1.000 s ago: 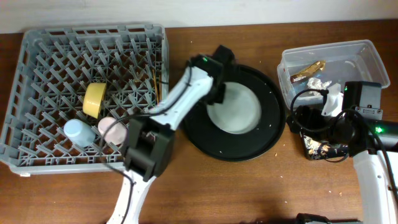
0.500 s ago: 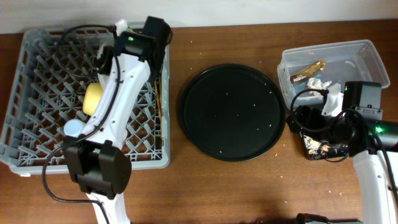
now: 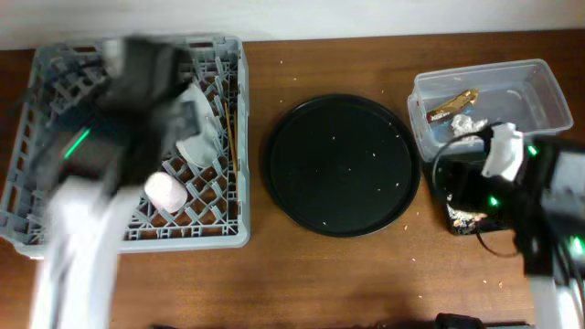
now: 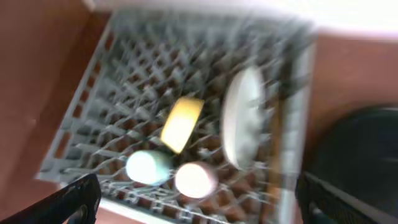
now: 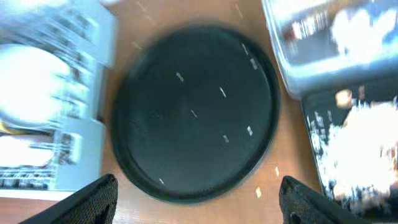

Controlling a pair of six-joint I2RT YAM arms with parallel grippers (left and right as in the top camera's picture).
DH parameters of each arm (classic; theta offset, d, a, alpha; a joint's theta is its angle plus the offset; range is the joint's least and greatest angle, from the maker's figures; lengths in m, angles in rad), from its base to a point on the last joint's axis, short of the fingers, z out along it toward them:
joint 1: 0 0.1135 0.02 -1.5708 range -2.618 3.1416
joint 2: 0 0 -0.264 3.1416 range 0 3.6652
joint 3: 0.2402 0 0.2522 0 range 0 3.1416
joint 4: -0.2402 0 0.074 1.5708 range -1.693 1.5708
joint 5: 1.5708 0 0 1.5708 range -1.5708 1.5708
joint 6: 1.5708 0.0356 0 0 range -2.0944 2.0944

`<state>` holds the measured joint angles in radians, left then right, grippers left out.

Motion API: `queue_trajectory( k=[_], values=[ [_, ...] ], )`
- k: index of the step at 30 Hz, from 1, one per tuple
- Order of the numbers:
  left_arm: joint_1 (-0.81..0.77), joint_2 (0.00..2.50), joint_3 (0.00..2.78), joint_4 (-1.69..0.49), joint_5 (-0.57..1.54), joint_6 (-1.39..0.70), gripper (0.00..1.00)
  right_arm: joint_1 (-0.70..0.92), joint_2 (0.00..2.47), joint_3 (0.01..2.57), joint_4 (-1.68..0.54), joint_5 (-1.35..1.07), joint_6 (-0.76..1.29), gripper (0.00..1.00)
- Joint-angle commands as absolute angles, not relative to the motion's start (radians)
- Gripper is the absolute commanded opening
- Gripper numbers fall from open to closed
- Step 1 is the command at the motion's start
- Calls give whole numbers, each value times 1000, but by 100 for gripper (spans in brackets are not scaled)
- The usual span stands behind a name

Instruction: Sort waste into correct bins and load items into the dishwasher rack

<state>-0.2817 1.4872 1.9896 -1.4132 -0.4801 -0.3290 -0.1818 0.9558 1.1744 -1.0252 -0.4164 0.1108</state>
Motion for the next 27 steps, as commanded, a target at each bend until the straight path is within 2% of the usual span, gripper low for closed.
queue_trajectory(
  k=[1, 2, 7, 12, 13, 14, 17, 22, 24, 27],
  values=[
    [-281, 1232, 2001, -1468, -227, -341, 99, -184, 740, 1184, -1024, -482, 30, 91],
    [-281, 1187, 2001, -1475, -223, -348, 99, -184, 706, 1184, -1024, -483, 30, 98],
    [-281, 1029, 2002, -1437, -205, -426, 99, -184, 624, 1184, -1043, -483, 30, 98],
    [-281, 1004, 2002, -1689, -205, -426, 99, -184, 624, 1184, -1043, -482, 30, 99],
    [-281, 1001, 1997, -1682, -205, -422, 99, -184, 624, 1184, -1043, -482, 30, 98],
    [-281, 1001, 1997, -1687, -205, -422, 100, -183, 623, 1184, -1039, -432, 14, 98],
    [-281, 1001, 1997, -1687, -205, -422, 99, -147, 575, 1113, -963, -389, -206, 98],
    [-281, 1001, 1997, -1687, -205, -422, 99, -116, 271, 665, -757, -388, -247, 98],
    [-281, 1001, 1997, -1687, -205, -422, 99, -112, 96, 380, -546, -393, -247, 99],
    [-281, 1001, 1997, -1687, -205, -422, 99, -65, 9, 188, -363, -389, -247, 98]
  ],
)
